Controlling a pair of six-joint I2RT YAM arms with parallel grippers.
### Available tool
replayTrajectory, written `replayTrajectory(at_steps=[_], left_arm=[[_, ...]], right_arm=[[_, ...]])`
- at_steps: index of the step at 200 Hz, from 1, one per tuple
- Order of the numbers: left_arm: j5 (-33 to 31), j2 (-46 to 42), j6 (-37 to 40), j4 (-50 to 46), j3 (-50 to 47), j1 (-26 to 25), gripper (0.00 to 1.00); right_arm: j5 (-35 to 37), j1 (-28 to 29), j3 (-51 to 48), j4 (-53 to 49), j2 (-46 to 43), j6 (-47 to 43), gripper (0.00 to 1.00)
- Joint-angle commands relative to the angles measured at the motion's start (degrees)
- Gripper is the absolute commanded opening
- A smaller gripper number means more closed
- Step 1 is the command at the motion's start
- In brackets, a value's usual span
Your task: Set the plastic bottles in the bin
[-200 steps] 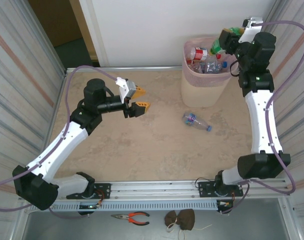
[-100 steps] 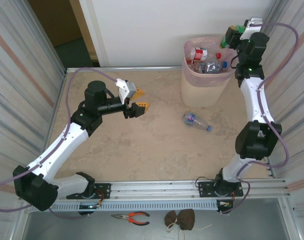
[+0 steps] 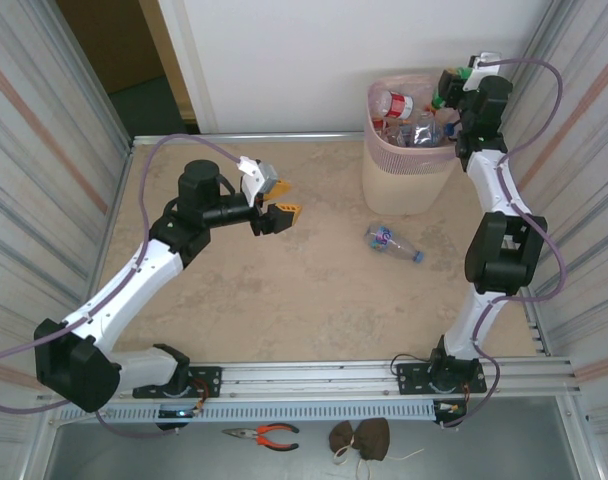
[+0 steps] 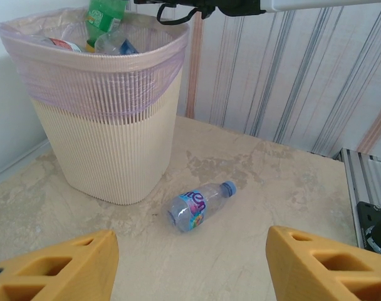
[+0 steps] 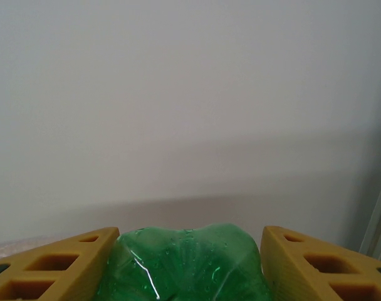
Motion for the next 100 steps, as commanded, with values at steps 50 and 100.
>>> replayTrajectory(at_steps=[50,100], left_arm=[[-0.2,-1.5,-1.4,0.7,1.3,-0.3,0.63],[0.8,-3.1,-2.3,1.1,0.4,-0.3,0.63]], right_arm=[[2.9,2.0,-2.3,1.9,-4.1,-5.7,0.71],[2.7,2.5,-4.9,-2.8,-13.3,-5.9,0.74]])
